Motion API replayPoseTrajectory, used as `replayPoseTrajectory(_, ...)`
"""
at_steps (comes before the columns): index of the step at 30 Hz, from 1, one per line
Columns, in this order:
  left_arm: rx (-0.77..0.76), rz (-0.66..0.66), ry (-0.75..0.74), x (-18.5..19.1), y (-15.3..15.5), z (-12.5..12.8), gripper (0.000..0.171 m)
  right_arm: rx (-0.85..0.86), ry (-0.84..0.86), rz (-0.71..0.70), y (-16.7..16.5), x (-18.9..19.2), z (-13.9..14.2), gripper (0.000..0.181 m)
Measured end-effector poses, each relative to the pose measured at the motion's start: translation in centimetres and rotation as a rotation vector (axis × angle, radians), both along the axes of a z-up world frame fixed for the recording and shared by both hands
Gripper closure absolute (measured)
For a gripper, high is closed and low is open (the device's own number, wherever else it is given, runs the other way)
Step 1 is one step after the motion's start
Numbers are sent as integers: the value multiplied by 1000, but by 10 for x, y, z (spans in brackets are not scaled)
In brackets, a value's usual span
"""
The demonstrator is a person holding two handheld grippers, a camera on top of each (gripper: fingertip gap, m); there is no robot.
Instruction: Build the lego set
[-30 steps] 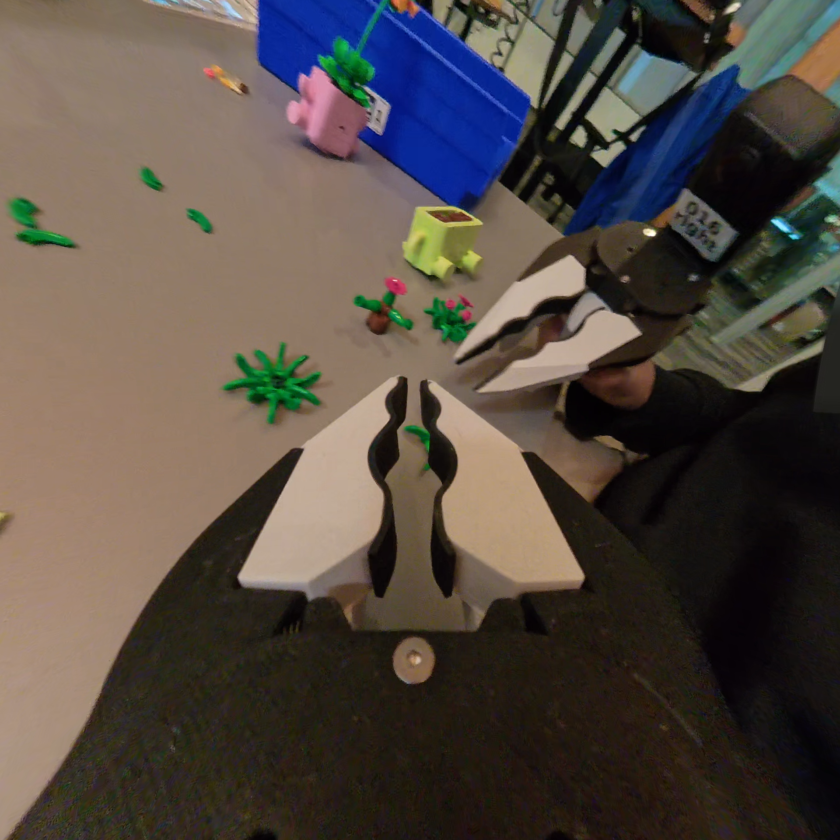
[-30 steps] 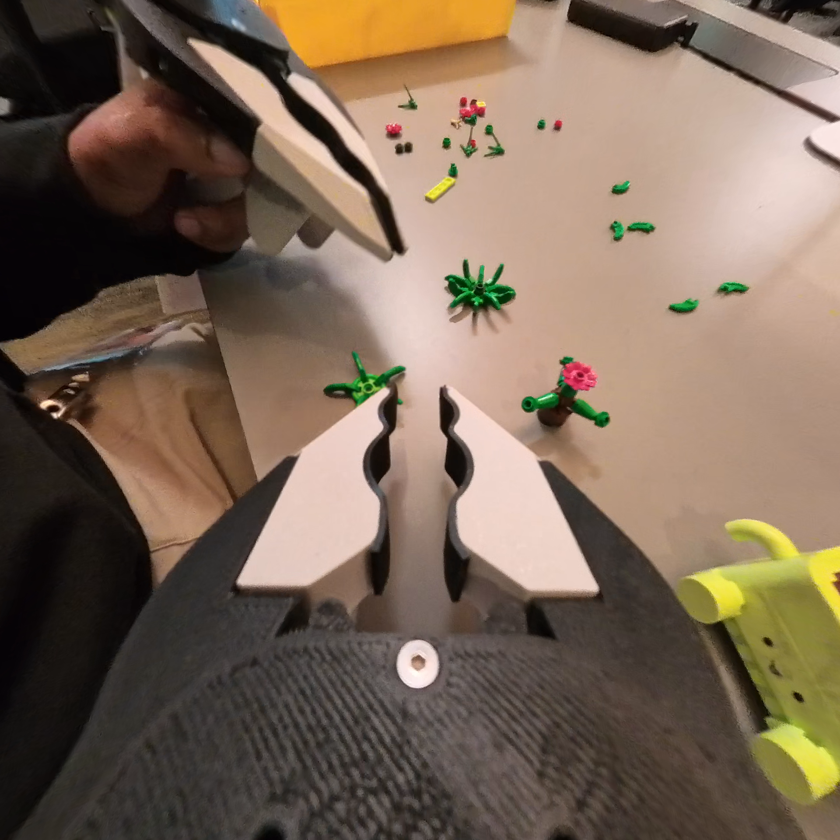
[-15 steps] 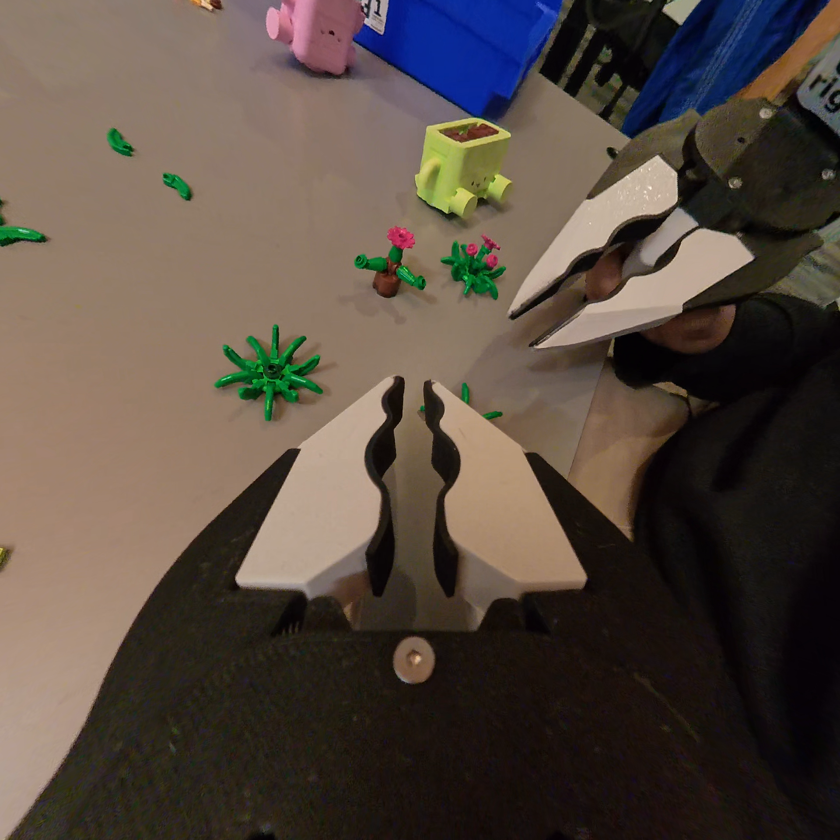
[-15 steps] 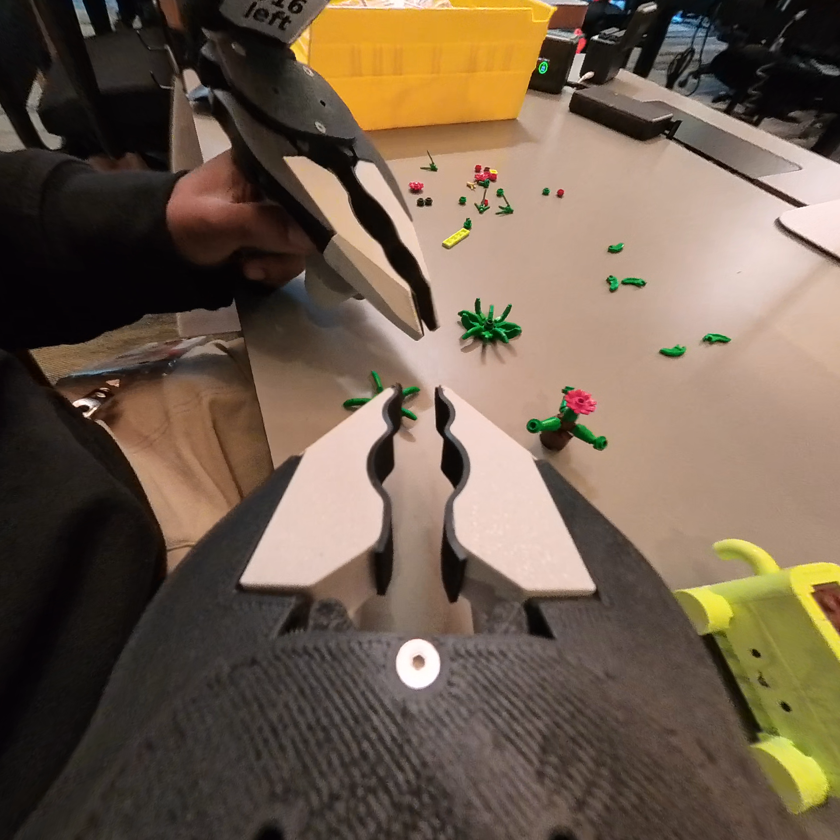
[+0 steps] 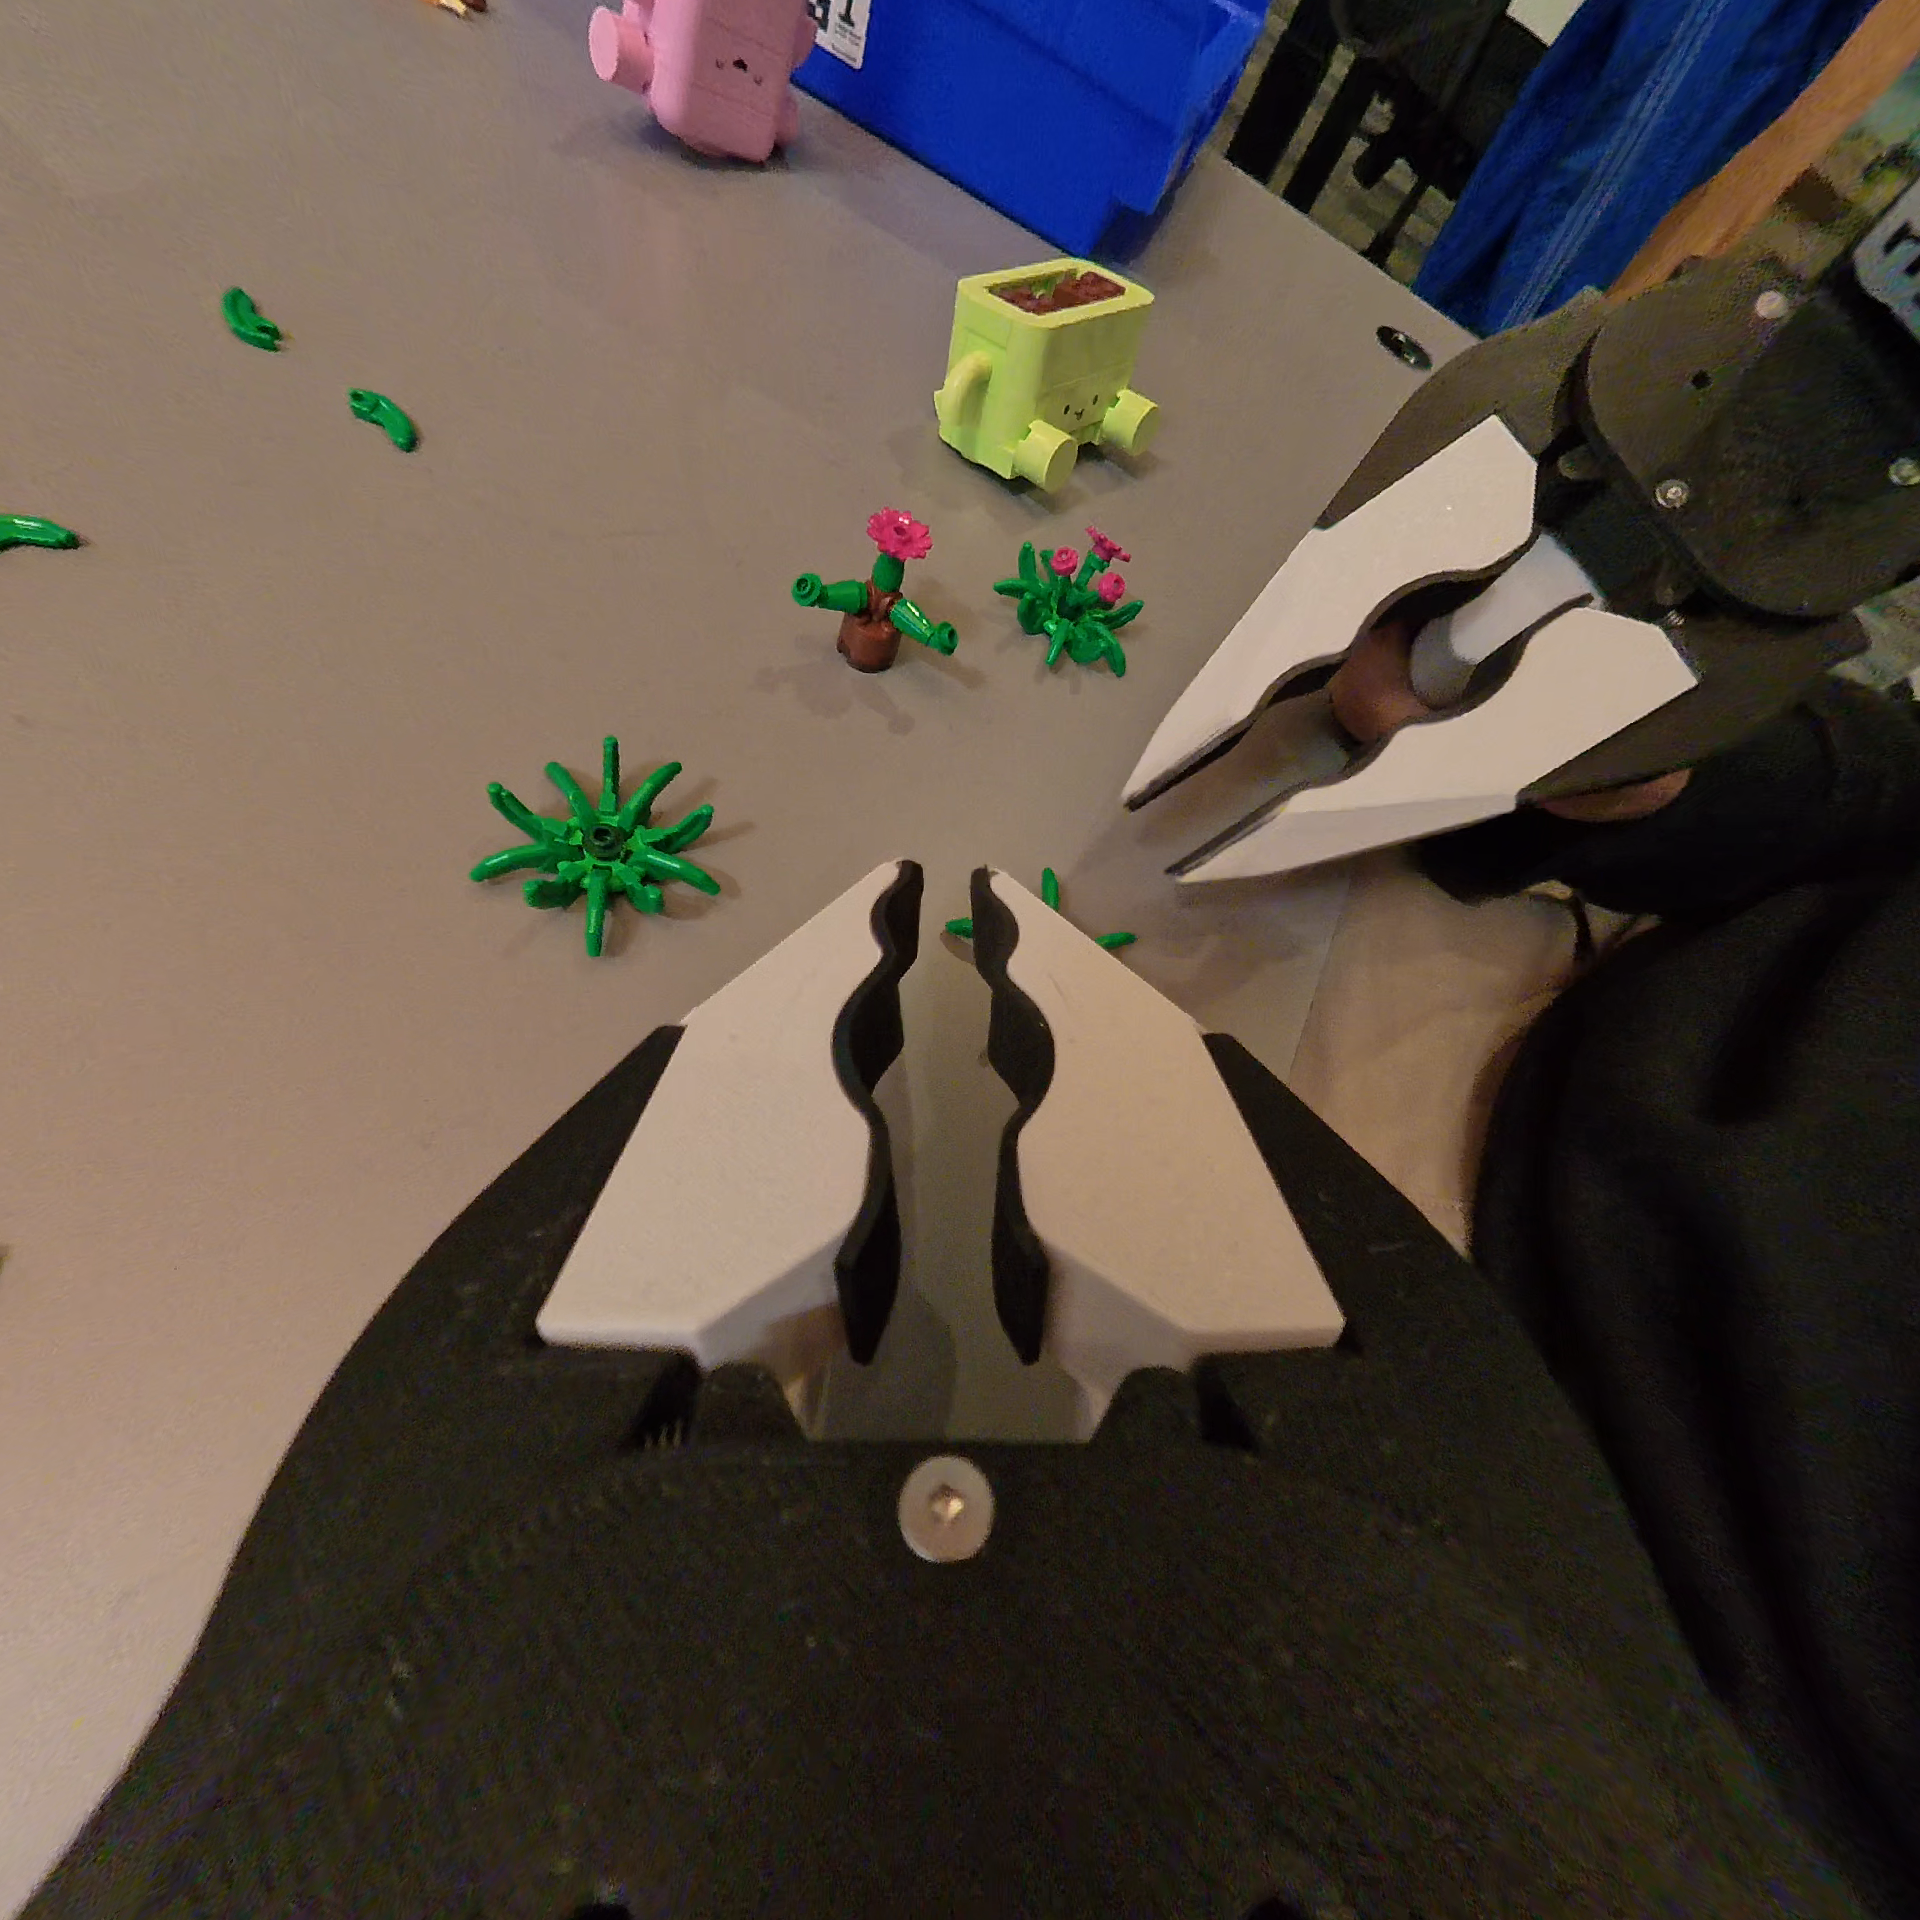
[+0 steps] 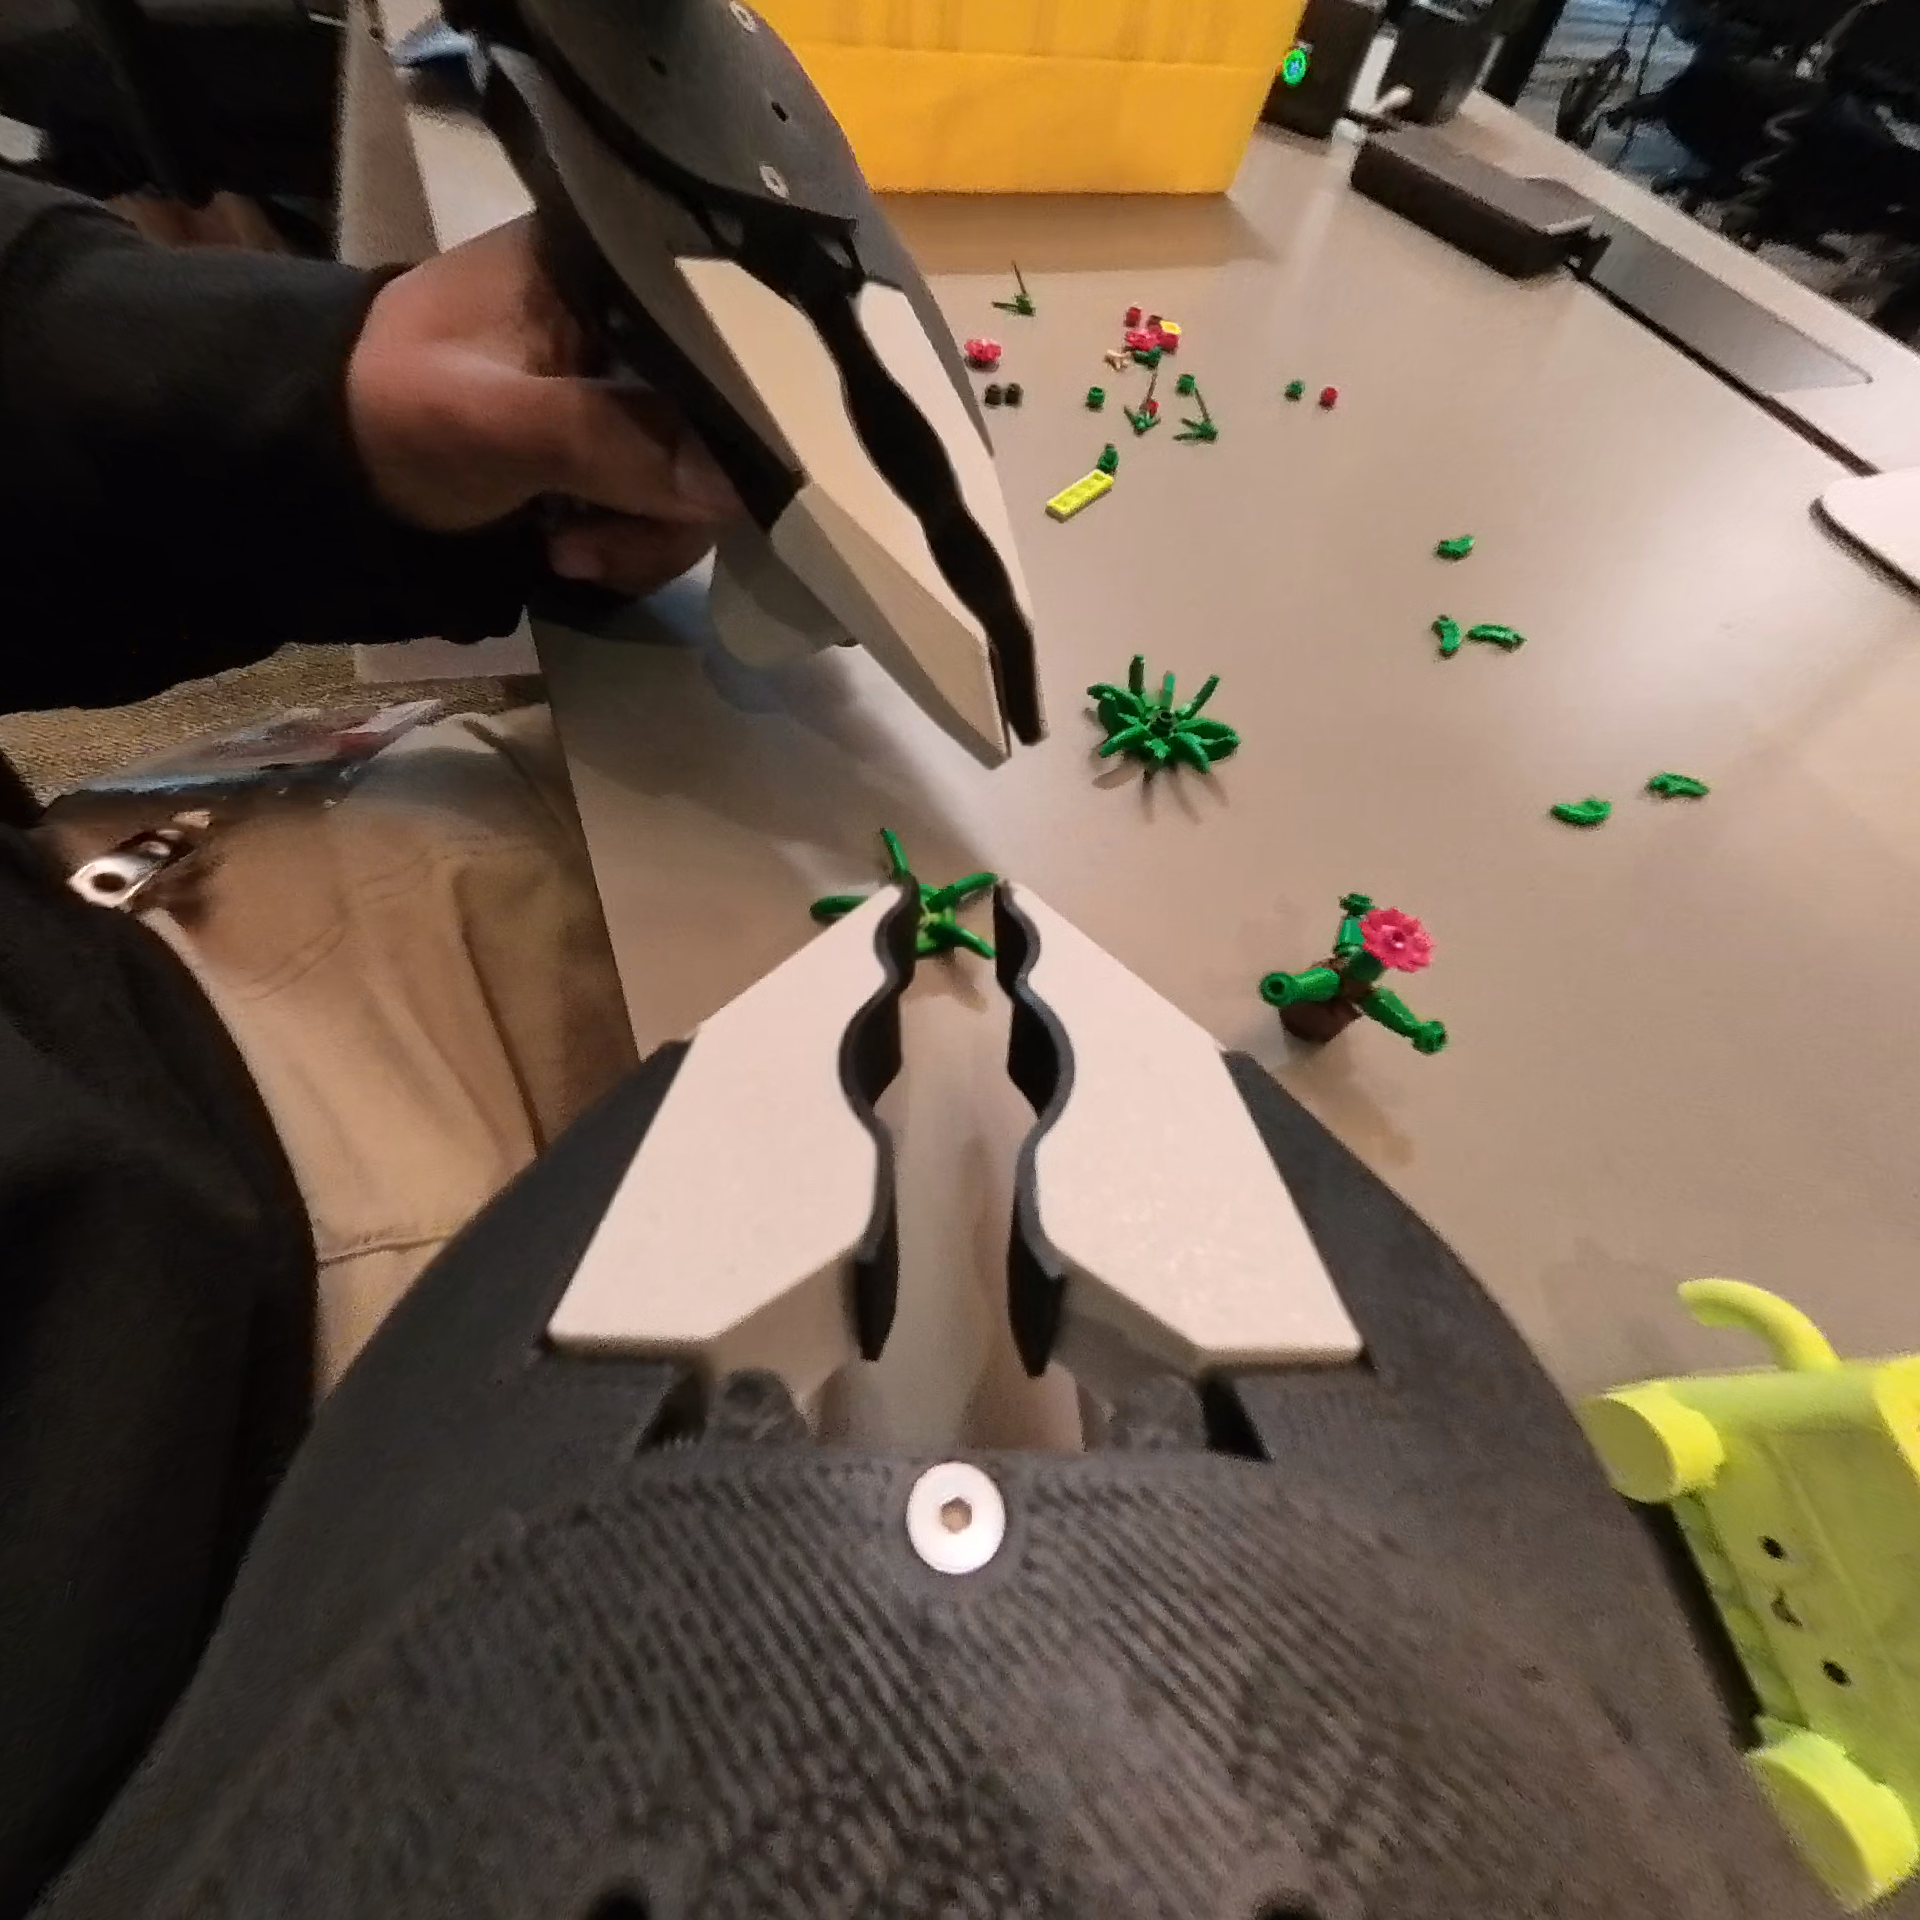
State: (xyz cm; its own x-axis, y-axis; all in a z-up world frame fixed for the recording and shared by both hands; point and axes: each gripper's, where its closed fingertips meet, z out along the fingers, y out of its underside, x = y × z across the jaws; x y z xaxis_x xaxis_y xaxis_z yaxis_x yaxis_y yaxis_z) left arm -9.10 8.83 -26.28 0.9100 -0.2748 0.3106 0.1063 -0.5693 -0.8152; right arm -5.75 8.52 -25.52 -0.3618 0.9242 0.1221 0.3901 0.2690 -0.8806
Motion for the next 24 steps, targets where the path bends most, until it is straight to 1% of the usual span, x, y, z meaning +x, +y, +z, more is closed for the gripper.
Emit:
replayPoseTrajectory(4,-16,-9,55,3,0,-4,161,70,-111,-4,-5,-1,-20,163)
replayPoseTrajectory(6,-18,-6,75,3,0,-5,161,106,-104,-7,-7,-1,-21,167)
replayPoseTrajectory(9,-24,-7,76,3,0,-6,161,148,-108,-12,-7,-1,-25,181)
replayPoseTrajectory(11,-22,1,63,2,1,-5,161,154,-149,0,-8,-1,-31,180)
replayPoseTrajectory(13,-13,7,45,0,1,-3,161,153,-151,0,-9,-2,-31,181)
replayPoseTrajectory(17,5,16,-6,-2,0,1,158,122,-149,4,-9,-2,-29,181)
replayPoseTrajectory(19,13,21,-35,-3,0,3,158,93,-144,3,-8,-2,-26,176)
replayPoseTrajectory(21,20,23,-69,-4,0,5,157,53,-162,-3,-7,-3,-27,167)
replayPoseTrajectory(24,21,26,-87,-4,0,6,157,-66,-204,33,-15,-5,-26,159)
